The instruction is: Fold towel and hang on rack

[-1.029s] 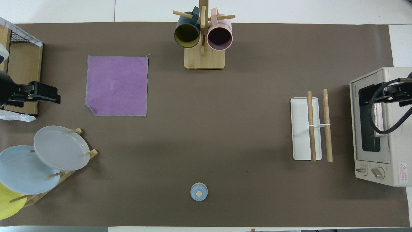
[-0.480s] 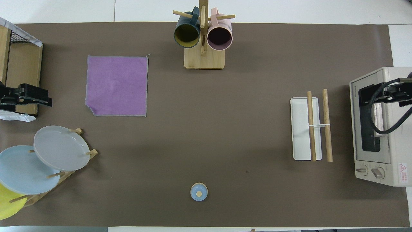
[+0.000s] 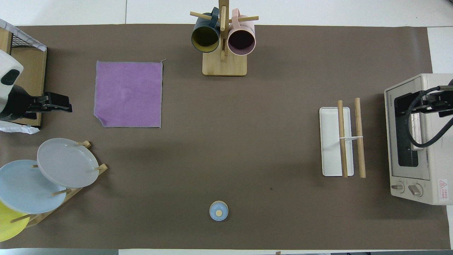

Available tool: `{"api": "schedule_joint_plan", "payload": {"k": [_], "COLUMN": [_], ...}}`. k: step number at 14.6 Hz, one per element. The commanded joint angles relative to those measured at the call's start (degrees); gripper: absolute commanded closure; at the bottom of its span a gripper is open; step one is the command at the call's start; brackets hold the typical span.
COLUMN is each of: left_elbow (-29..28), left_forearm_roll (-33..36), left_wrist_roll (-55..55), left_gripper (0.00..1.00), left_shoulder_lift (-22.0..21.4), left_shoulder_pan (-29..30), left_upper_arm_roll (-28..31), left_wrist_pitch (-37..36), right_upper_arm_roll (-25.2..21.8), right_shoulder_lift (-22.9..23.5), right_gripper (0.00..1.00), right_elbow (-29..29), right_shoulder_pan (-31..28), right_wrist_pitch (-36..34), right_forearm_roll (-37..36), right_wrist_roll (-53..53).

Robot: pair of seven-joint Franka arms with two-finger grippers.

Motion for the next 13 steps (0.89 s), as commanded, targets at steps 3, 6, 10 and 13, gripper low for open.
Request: {"api": "schedule_joint_plan", "payload": {"k": [3,6,10,13], "left_elbow": [-7.5,-9.9,-11.0,-12.3], "left_forearm_roll": [0.2,0.2,0.1,0.1], "left_wrist_roll": [-4.6,-8.7,-18.7,-21.5], "left_gripper": [0.0,0.0,0.0,0.12], "left_shoulder_lift": [10.2,12.2,13.9,13.8], "left_shoulder_pan": [1.9,2.8,2.1,1.9], "left_upper_arm_roll": [-0.2,-0.2,-0.3,-0.3], "left_wrist_pitch": [15.8,20.8,23.1,23.0], "right_upper_arm_roll": [0.3,0.3,0.3,0.3], "right_shoulder_lift": [-1.0,-1.0,-0.9,-0.9], "right_gripper": [0.0,0.0,0.0,0.0], "right_elbow": [-0.8,-0.8,-0.6,-0.7], "right_shoulder_pan": [-0.4,-0.6,-0.5,-0.6], "right_wrist_pitch": [-0.7,-0.6,-0.5,-0.5], "right_forearm_roll": [0.5,0.5,0.8,0.9], "right_wrist_roll": [-0.8,-0.8,-1.0,-1.0]}}
